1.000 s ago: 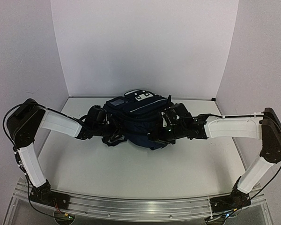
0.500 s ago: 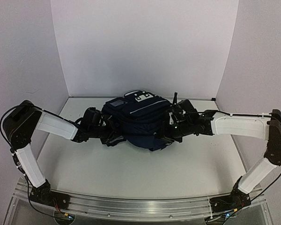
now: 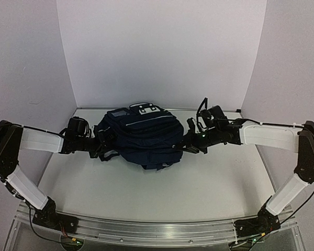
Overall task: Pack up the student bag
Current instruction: Zip the student bag at the center of the board.
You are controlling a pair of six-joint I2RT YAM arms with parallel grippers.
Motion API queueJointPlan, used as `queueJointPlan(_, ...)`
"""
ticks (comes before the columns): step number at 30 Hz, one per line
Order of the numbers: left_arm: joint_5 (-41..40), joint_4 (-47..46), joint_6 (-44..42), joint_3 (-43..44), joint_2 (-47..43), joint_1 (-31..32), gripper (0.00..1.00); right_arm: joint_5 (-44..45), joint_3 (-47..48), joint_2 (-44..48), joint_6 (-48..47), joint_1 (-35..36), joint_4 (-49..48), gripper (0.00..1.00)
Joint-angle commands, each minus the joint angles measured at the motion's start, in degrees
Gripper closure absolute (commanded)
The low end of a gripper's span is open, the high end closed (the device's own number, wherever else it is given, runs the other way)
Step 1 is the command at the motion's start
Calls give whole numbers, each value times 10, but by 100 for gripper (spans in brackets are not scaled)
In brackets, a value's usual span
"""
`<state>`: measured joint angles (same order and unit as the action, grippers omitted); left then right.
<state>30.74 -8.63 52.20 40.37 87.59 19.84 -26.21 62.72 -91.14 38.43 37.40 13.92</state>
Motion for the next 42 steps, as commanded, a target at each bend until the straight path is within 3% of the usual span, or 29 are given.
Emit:
queueJointPlan(1, -60, 61, -82, 20, -13, -70, 100, 106, 2, -19, -27, -57, 56, 100)
queueJointPlan(10, 35, -5, -81, 7, 8, -95, 100, 62, 17, -22, -68, -83, 12, 100)
queueJointPlan(22, 43, -3, -103, -1, -18, -105, 100, 210, 30, -108, -56, -106, -22, 100)
queueJointPlan(28, 23, 28, -104, -11, -39, -127, 100, 261, 8, -73, -37, -122, -50, 100)
queueJointPlan(33, 33, 46, -122, 2, -33, -127, 99, 240, 3, -36, -66, -123, -53, 98)
queueJointPlan(35, 35, 61, -132, 10, -32, -128, 88, 230, -4, -14, -78, -123, -55, 80)
queueJointPlan(37, 16, 84, -142, 20, -41, -128, 63, 238, -13, 11, -93, -123, -58, 48)
queueJointPlan(39, -24, 119, -151, 30, -53, -128, 42, 257, -21, 29, -105, -125, -57, 23)
queueJointPlan(42, -102, 177, -166, 48, -68, -129, 18, 279, -31, 40, -115, -136, -57, 6)
